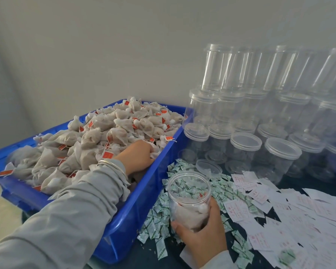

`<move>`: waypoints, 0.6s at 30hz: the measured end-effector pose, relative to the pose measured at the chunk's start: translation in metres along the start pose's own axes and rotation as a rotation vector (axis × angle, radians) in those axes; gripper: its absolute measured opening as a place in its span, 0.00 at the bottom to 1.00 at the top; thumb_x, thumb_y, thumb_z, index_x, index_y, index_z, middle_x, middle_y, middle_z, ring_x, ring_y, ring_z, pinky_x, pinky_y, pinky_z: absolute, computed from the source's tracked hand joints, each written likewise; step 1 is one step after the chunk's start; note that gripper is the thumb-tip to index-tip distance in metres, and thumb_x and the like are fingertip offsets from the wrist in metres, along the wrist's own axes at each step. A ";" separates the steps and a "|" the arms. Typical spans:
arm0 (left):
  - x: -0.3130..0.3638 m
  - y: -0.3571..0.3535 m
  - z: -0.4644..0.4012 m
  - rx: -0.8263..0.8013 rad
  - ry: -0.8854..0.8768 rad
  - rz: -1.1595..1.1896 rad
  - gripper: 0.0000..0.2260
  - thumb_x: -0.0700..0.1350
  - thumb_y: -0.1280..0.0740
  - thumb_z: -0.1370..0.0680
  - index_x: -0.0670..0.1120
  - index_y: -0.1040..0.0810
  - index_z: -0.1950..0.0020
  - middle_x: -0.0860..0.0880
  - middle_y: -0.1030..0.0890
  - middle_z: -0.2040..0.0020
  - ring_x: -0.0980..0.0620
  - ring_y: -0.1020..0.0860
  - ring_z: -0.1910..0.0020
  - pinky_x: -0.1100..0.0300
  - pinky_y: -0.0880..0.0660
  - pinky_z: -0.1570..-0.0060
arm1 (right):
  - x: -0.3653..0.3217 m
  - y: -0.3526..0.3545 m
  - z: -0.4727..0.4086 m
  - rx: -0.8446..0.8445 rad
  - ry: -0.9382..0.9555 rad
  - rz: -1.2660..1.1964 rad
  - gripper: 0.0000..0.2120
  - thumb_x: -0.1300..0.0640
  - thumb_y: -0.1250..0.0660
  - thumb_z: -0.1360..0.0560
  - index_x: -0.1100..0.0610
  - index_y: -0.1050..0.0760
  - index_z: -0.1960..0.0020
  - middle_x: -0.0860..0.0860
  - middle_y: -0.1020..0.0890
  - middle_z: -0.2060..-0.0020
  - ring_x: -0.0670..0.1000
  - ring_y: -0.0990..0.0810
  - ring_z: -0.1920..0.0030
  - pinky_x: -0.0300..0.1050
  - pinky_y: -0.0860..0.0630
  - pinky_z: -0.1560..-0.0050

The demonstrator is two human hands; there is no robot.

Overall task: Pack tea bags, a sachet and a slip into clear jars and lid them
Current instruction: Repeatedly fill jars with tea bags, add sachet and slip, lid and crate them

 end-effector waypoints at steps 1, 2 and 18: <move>-0.001 0.000 -0.001 0.008 0.002 0.003 0.07 0.42 0.38 0.24 0.42 0.21 0.56 0.46 0.22 0.59 0.53 0.27 0.64 0.63 0.30 0.64 | 0.000 0.000 0.000 0.000 -0.002 0.003 0.51 0.57 0.17 0.49 0.52 0.36 0.30 0.48 0.24 0.40 0.47 0.24 0.41 0.52 0.28 0.36; -0.001 0.002 -0.002 0.019 0.007 0.011 0.07 0.42 0.38 0.23 0.43 0.22 0.56 0.48 0.23 0.59 0.53 0.27 0.64 0.62 0.29 0.63 | 0.000 0.001 0.000 0.000 -0.001 0.005 0.50 0.57 0.17 0.48 0.52 0.36 0.30 0.48 0.24 0.40 0.46 0.24 0.41 0.52 0.27 0.36; 0.047 0.020 0.025 -0.217 -0.153 1.567 0.06 0.44 0.34 0.27 0.43 0.20 0.56 0.45 0.18 0.64 0.53 0.20 0.68 0.62 0.21 0.65 | 0.001 -0.002 -0.004 -0.012 0.025 0.062 0.53 0.43 0.22 0.55 0.49 0.35 0.32 0.46 0.24 0.41 0.45 0.24 0.41 0.50 0.26 0.38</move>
Point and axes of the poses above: each hand's wrist, its own z-axis away from the middle knuckle, its own y-axis out of the back of the hand, x = y × z, the point moved 10 cm from there along -z, towards the middle knuckle
